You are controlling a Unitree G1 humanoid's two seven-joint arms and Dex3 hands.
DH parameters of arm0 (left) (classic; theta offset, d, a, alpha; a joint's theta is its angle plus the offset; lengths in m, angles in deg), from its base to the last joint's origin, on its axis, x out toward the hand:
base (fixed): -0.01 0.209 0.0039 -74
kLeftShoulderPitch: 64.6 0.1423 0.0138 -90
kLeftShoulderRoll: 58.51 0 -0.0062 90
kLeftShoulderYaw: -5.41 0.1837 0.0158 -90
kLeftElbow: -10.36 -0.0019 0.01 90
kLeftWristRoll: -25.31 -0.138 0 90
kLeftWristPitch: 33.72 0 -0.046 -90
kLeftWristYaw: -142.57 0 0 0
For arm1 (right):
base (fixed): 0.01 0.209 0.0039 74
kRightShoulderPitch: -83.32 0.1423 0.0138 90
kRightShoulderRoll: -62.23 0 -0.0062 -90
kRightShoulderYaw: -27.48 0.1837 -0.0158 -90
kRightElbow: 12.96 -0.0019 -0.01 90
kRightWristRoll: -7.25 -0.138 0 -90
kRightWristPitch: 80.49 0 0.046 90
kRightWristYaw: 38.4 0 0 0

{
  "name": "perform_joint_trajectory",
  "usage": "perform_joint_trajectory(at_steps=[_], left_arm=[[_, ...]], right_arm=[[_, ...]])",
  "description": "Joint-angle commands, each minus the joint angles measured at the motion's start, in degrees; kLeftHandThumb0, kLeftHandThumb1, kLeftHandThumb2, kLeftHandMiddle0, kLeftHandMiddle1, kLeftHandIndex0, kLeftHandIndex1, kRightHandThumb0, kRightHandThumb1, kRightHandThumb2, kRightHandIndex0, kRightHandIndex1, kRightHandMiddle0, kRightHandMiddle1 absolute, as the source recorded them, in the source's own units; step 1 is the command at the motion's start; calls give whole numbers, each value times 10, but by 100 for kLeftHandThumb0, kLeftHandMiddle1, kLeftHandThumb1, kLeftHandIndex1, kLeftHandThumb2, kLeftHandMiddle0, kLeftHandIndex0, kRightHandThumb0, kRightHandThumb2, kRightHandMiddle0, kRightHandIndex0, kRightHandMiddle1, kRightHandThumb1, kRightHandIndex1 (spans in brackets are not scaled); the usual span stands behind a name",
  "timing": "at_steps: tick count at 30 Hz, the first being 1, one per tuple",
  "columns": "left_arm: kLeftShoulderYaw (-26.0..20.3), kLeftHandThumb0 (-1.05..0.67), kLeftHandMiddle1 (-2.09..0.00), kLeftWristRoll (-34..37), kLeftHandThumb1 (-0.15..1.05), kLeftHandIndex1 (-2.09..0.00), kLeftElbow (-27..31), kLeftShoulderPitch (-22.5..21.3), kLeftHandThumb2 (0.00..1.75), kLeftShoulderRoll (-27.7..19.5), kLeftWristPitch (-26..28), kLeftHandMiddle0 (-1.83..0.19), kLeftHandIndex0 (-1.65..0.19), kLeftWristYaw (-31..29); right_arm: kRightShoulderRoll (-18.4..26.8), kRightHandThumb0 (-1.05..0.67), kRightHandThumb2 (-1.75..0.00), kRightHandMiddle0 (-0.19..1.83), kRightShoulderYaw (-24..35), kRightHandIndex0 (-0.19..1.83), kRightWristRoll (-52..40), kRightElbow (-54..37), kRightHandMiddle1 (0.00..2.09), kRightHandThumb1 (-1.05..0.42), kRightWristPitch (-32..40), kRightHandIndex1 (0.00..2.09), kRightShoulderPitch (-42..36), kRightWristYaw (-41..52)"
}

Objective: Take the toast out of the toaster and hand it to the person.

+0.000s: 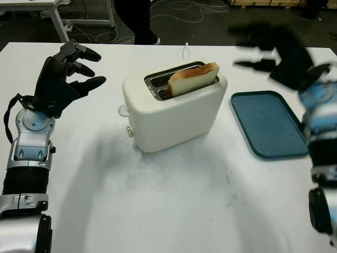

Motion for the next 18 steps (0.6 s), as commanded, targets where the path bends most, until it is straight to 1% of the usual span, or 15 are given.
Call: perform_joint_trajectory(at_steps=[1,2,3,4,7,8,9,10,11,12,14,16,18], left_arm=[[2,-92,-139,-3,92,-125,-2,-4,8,-2,-11,-31,-26,3],[3,-93,-139,-5,92,-125,-1,-4,8,-2,-9,-31,-26,3],[4,-93,-139,-8,92,-125,-1,-4,8,-3,-8,-31,-26,4],[4,-93,-139,-10,92,-124,0,-4,9,-4,-8,-32,-26,5],[0,-93,-138,-4,92,-125,0,-4,9,-2,-8,-32,-27,2],[-1,-93,-138,0,92,-125,-1,-4,8,-1,-7,-32,-27,0],[-2,-93,-138,1,92,-125,-2,-3,8,-1,-9,-32,-26,-1],[-2,-93,-138,0,92,-124,-2,-3,8,-2,-9,-32,-26,-1],[-2,-93,-138,1,92,-124,-1,-2,8,-2,-7,-32,-26,0],[-2,-93,-137,1,92,-124,0,-2,8,-2,-4,-32,-26,0],[-3,-93,-137,3,92,-123,1,-2,8,0,-1,-31,-26,0],[-3,-94,-137,7,92,-122,0,-3,7,1,-1,-31,-26,-3],[-1,-95,-137,3,92,-122,-1,-2,8,-1,-4,-31,-26,0]], right_arm=[[4,-18,0,73,10,80,-29,-15,2,-56,22,3,41,20],[2,-20,0,74,10,80,-39,-23,3,-53,38,3,57,31],[1,-25,-1,75,9,80,-47,-32,3,-50,52,3,71,43],[1,-35,-1,76,5,82,-52,-38,5,-47,57,5,83,53],[-7,-52,-1,79,-4,84,-68,-45,9,-42,52,13,107,85],[-12,-59,0,77,-7,71,-74,-41,19,-40,43,43,111,96],[-17,-63,0,73,-11,54,-78,-40,31,-39,37,79,114,106],[-20,-65,0,65,-20,39,-78,-43,49,-39,33,107,114,117],[-21,-69,-1,51,-31,28,-72,-45,75,-40,26,125,113,126],[-22,-72,-1,45,-42,27,-70,-48,86,-42,24,127,112,140],[-20,-75,-1,37,-62,23,-64,-54,94,-43,26,125,109,166],[-17,-78,-1,35,-85,22,-45,-61,90,-45,21,119,103,181],[-9,-89,-1,39,-113,27,-5,-73,78,-50,0,109,94,186]])
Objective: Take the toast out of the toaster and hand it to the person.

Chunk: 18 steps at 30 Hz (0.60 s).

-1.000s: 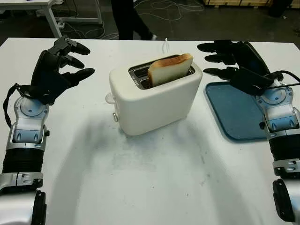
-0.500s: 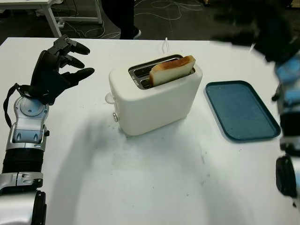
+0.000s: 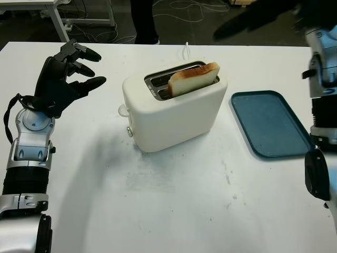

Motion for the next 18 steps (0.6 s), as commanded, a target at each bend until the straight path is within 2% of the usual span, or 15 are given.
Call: perform_joint_trajectory(at_steps=[1,6,11,16,18], left_arm=[[0,-95,-137,0,92,-122,-1,-2,8,-2,-7,-31,-27,2],[-1,-95,-138,3,92,-122,3,0,8,0,0,-31,-27,1],[-1,-95,-138,1,92,-123,-3,-1,9,-2,-9,-32,-27,1],[0,-95,-138,-1,92,-123,-4,0,10,-2,-11,-32,-27,2],[1,-95,-137,-3,92,-123,-6,-1,10,-2,-14,-33,-27,3]], right_arm=[[10,-92,-1,40,-23,28,27,-15,74,-52,-29,106,-16,11],[19,-104,-3,34,-62,16,71,-1,63,-67,-69,105,-25,41],[13,-104,-1,37,-72,11,78,5,51,-67,-72,101,-42,55],[12,-96,0,41,-82,8,110,5,37,-67,-77,96,-58,35],[11,-86,0,41,-87,8,129,6,34,-66,-80,94,-62,26]])
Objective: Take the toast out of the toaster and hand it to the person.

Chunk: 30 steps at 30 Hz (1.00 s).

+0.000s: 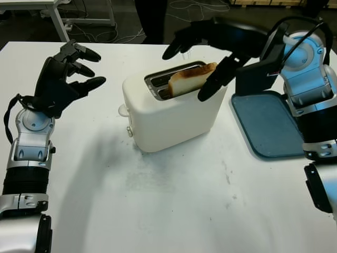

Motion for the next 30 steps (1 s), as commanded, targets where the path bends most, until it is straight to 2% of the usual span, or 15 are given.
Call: perform_joint_trajectory(at_steps=[1,7,18,21,23,25,26,28,30], left_arm=[[1,-95,-137,-1,92,-124,-2,-1,10,-2,-11,-33,-27,2],[1,-94,-136,-2,92,-123,-1,0,9,-1,-8,-33,-27,4],[2,-94,-137,-5,92,-123,-8,1,10,-3,-18,-33,-27,0],[3,-95,-136,-8,92,-124,-8,1,11,-4,-16,-32,-27,1],[3,-95,-137,-8,92,-124,-7,1,11,-5,-15,-32,-27,1],[3,-95,-137,-8,92,-125,-9,0,11,-4,-15,-32,-27,1],[4,-95,-138,-9,92,-125,-9,0,11,-4,-15,-32,-27,2],[3,-95,-138,-8,92,-125,-10,-1,10,-3,-15,-32,-26,3],[2,-96,-138,-7,92,-125,-9,-1,10,-2,-14,-32,-27,4]], right_arm=[[-2,-81,0,42,-9,9,19,4,33,-66,-10,93,-9,-16],[-11,-68,-1,44,-19,15,54,70,28,-70,-66,88,-5,-67],[-24,-55,-1,51,-30,27,100,161,22,-85,-107,77,15,-146],[-26,-50,-2,66,-26,47,104,181,27,-89,-131,83,18,-174],[-26,-46,-6,89,-26,75,113,195,43,-91,-150,104,22,-198],[-23,-44,-7,93,-28,92,131,201,81,-92,-168,128,24,-228],[-21,-44,-9,92,-30,99,143,202,106,-92,-175,148,24,-243],[-19,-45,-14,91,-33,104,158,206,121,-92,-185,164,26,-259],[-16,-45,-23,91,-36,104,166,210,123,-92,-191,171,29,-267]])
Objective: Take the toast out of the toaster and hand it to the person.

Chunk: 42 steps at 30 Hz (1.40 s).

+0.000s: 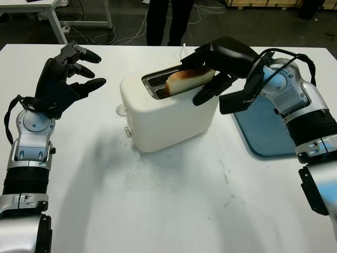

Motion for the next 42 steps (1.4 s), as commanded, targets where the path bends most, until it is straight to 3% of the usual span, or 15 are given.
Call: perform_joint_trajectory(at_steps=[1,5,7,19,23,26,29,33,42], left_arm=[[1,-96,-138,-2,92,-125,-1,-1,10,-2,-7,-32,-27,4],[1,-95,-138,-3,92,-124,-2,0,10,-1,-7,-32,-26,6],[0,-95,-138,0,92,-124,-3,0,11,0,-8,-32,-26,6],[-1,-93,-139,2,92,-126,-4,0,9,2,-7,-29,-24,9],[-1,-93,-139,2,92,-126,-3,2,9,2,-5,-29,-23,11],[0,-93,-140,0,92,-126,-7,0,9,0,-11,-29,-24,10],[1,-91,-139,0,92,-126,-8,-1,10,-1,-11,-29,-23,10],[-1,-92,-139,4,91,-126,-7,-2,10,2,-3,-30,-24,10],[3,-94,-139,1,92,-126,-10,-5,10,2,-6,-30,-25,11]], right_arm=[[-1,-45,-25,92,-6,104,11,11,122,-92,-4,172,13,-14],[-1,-45,-31,83,-5,105,6,24,164,-92,1,174,21,-11],[-2,-47,-35,84,-2,107,0,30,172,-92,11,174,27,-3],[-13,-43,-41,67,37,97,-86,96,175,-92,1,175,61,29],[-19,-46,-46,68,87,93,-149,138,175,-92,12,175,86,35],[-20,-50,-43,81,137,104,-212,180,175,-92,0,175,115,43],[-9,-53,-43,82,188,104,-267,192,175,-92,30,175,132,55],[-3,-48,-37,84,273,106,-375,203,175,-92,127,175,144,102],[31,-45,-33,83,325,107,-396,216,175,-92,192,175,101,63]])
